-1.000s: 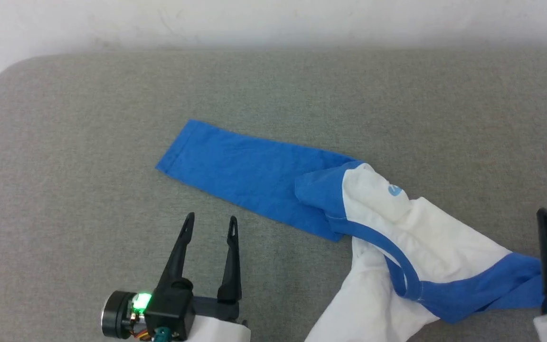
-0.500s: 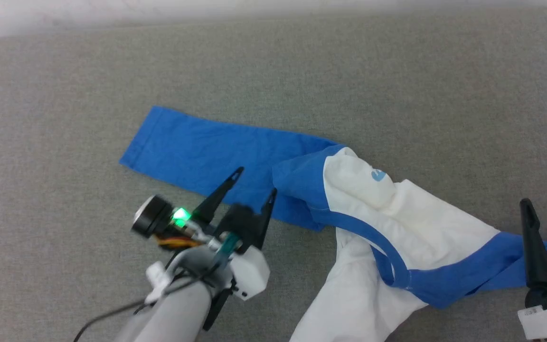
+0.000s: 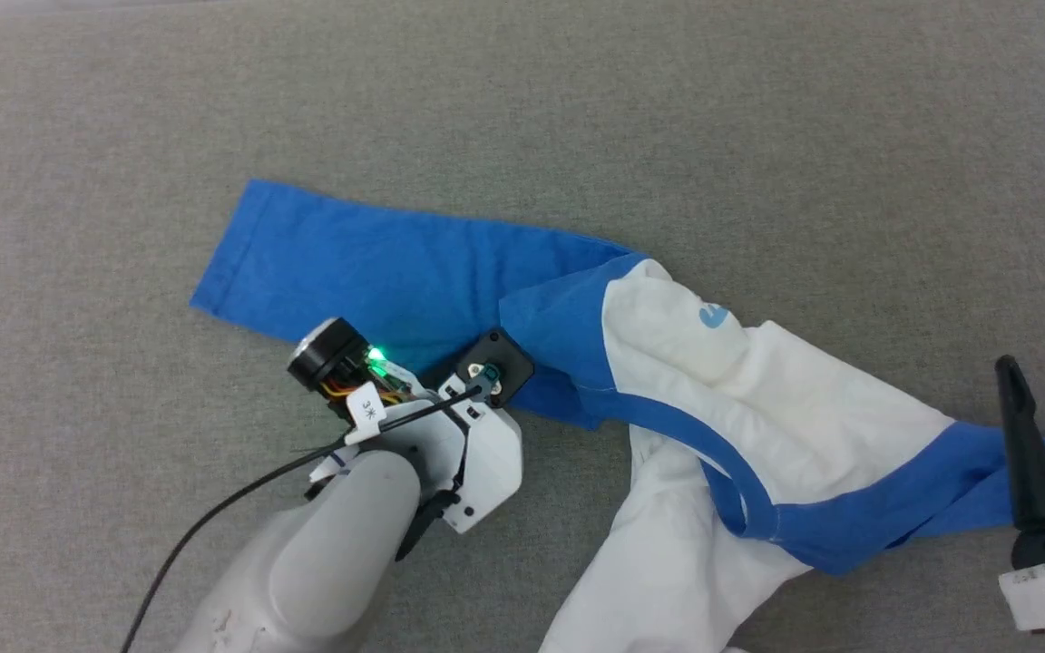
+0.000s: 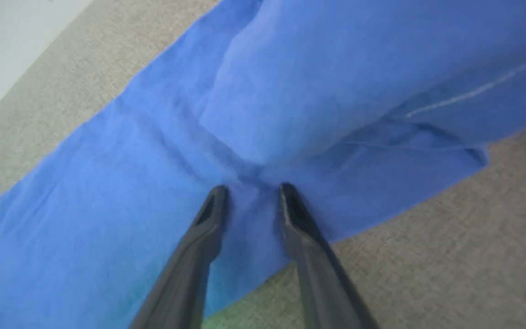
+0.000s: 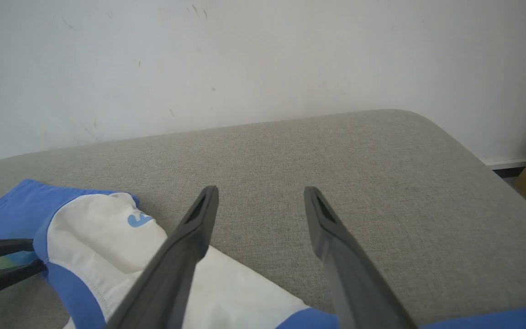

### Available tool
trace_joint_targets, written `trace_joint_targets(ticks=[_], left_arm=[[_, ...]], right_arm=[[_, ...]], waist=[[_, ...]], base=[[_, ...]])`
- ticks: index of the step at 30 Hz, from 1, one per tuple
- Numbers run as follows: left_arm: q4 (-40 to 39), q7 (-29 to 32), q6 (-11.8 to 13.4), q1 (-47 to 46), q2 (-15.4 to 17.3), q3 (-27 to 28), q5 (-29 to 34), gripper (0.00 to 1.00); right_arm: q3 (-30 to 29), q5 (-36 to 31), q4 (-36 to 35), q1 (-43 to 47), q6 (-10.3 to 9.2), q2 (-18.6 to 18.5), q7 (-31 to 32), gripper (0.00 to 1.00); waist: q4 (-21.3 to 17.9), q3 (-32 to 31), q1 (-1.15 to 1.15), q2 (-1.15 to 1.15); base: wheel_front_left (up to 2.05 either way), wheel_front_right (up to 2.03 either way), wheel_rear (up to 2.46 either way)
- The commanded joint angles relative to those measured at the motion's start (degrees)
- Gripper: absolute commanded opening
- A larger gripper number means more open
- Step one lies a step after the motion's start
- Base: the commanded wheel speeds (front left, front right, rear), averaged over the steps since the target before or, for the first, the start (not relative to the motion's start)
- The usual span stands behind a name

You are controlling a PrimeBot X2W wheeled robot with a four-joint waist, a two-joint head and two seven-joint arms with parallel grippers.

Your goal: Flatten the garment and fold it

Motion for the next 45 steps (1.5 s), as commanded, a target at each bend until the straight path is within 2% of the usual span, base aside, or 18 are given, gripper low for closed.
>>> trace_joint_targets(ticks=[1, 5, 8, 11, 16, 20, 24, 27, 29, 30, 31, 33, 36, 39, 45], left_arm=[[3.4, 0.9, -0.5, 1.9, 0.1, -0.7, -1.0, 0.0], [0.9, -0.5, -0.6, 2.6, -1.4, 2.4, -7.7, 0.0], [-4.8, -0.5, -0.6, 2.6, -1.5, 6.8, -14.2, 0.0], [-13.8, 1.4, -0.5, 1.3, 0.3, 11.5, -18.9, 0.0], [-28.2, 7.8, 1.4, -2.3, 5.7, 18.1, -20.6, 0.0], [-32.7, 11.0, 3.6, -5.6, 7.5, 20.8, -19.7, 0.0], [-29.6, 11.1, 7.1, -9.3, 9.0, 21.4, -13.8, 0.0], [-24.7, 7.2, 12.7, -11.1, 8.9, 22.9, -8.5, 0.0], [-21.1, 5.0, 15.4, -10.8, 8.0, 23.2, -6.9, 0.0], [-19.6, 4.0, 16.3, -10.4, 7.4, 23.2, -6.7, 0.19], [-18.2, 3.0, 16.9, -10.0, 6.7, 23.2, -7.0, 0.44], [-16.2, 0.7, 17.8, -9.7, 5.7, 23.3, -7.2, 1.0], [-14.2, -3.3, 19.1, -9.9, 4.6, 23.9, -7.7, 1.0], [-14.2, -7.5, 19.2, -10.4, 3.5, 23.9, -8.6, 1.0], [-21.1, -17.6, 18.4, -7.5, 1.4, 21.9, -9.5, 1.0]], right_arm=[[-0.2, 0.3, -0.4, -0.5, -0.04, -0.1, 0.0, 1.0], [-0.3, 0.0, -0.4, -0.2, -0.04, 0.4, 0.2, 1.0], [0.1, 0.0, -0.5, -0.1, -0.04, 1.0, 0.3, 1.0], [0.4, -0.2, -0.3, -0.1, -0.04, 1.5, 0.4, 1.0], [1.5, -0.4, -0.1, 0.0, -0.04, 2.1, -0.1, 1.0], [1.6, 0.2, 0.0, -0.6, -0.04, 1.6, -0.6, 1.0], [2.2, 1.2, 0.1, -1.8, -0.04, 0.1, -1.3, 1.0], [3.1, 2.3, 0.4, -3.5, -0.04, -1.5, -1.9, 1.0], [3.7, 2.9, 1.0, -4.6, -0.04, -2.5, -2.3, 1.0], [3.9, 3.2, 1.3, -5.1, -0.04, -3.0, -2.6, 1.0], [4.1, 3.5, 1.7, -5.6, -0.04, -3.3, -2.9, 1.0], [4.1, 4.0, 2.5, -6.2, -0.04, -3.9, -3.4, 1.0], [4.2, 4.4, 3.5, -6.5, -0.04, -4.5, -4.1, 1.0], [4.1, 4.5, 4.4, -6.6, -0.04, -4.8, -4.3, 1.0], [4.3, 3.7, 4.9, -5.7, -0.04, -4.1, -3.7, 1.0]], waist=[[0.2, -0.2, 0.01, -0.01], [1.4, -1.3, 0.01, -0.01], [2.3, -2.3, 0.01, -0.01], [3.0, -2.9, 0.01, -0.01], [3.1, -2.7, 0.01, -0.01], [2.9, -0.8, 0.01, -0.01], [2.4, 2.6, 0.01, -0.01], [1.4, 5.2, 0.01, -0.01], [0.7, 6.5, 0.01, -0.01], [0.3, 7.0, 0.01, -0.01], [0.0, 7.4, 0.01, -0.01], [-0.3, 8.0, 0.01, -0.01], [-0.3, 8.1, 0.01, -0.01], [0.2, 7.2, 0.01, -0.01], [2.2, 3.0, 0.01, -0.01]], base=[[0.0, 0.0, 0.0], [0.0, 0.0, 0.0], [0.0, 0.0, 0.0], [0.0, 0.0, 0.0], [0.0, 0.0, 0.0], [0.0, 0.0, 0.0], [0.0, 0.0, 0.0], [0.0, 0.0, 0.0], [0.0, 0.0, 0.0], [0.0, 0.0, 0.0], [0.0, 0.0, 0.0], [0.0, 0.0, 0.0], [0.0, 0.0, 0.0], [0.0, 0.0, 0.0], [0.0, 0.0, 0.0]])
